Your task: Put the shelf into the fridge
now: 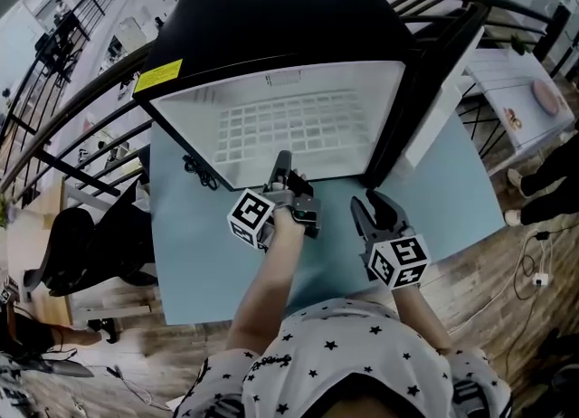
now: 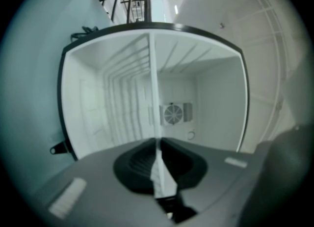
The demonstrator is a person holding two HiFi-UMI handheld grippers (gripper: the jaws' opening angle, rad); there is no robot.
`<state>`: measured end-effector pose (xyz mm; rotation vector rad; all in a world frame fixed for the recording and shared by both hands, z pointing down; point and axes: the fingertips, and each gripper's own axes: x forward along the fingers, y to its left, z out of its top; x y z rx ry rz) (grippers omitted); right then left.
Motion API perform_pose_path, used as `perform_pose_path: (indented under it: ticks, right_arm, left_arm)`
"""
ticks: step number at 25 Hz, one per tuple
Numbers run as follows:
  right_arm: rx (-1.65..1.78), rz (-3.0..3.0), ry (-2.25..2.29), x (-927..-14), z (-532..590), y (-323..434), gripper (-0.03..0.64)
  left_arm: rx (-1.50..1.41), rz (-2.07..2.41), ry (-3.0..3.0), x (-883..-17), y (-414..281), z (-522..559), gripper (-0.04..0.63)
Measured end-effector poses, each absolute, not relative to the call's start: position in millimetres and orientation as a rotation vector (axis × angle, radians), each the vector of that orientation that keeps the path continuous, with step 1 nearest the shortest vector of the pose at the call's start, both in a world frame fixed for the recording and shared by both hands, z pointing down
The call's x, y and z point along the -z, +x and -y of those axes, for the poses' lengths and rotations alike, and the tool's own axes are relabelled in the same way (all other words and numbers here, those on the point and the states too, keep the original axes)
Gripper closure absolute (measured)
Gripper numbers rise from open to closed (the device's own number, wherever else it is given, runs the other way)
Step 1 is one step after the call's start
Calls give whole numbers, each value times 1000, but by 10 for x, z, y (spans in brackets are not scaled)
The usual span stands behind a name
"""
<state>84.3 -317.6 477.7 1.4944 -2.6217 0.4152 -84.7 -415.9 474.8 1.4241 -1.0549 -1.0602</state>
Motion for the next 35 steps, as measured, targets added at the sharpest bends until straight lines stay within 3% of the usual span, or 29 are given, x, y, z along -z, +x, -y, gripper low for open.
perform_pose_path:
  ticks: [25,35]
  right_arm:
    - [-477,2596,1476,-4951,3250,838,479]
    - [-476,2585,1474,-4947,3066,881,479]
  left_arm:
    - [1106,1081,1415,-4744,-894,4562,563]
    - [858,1286,1697,-4732,-888,4499,531]
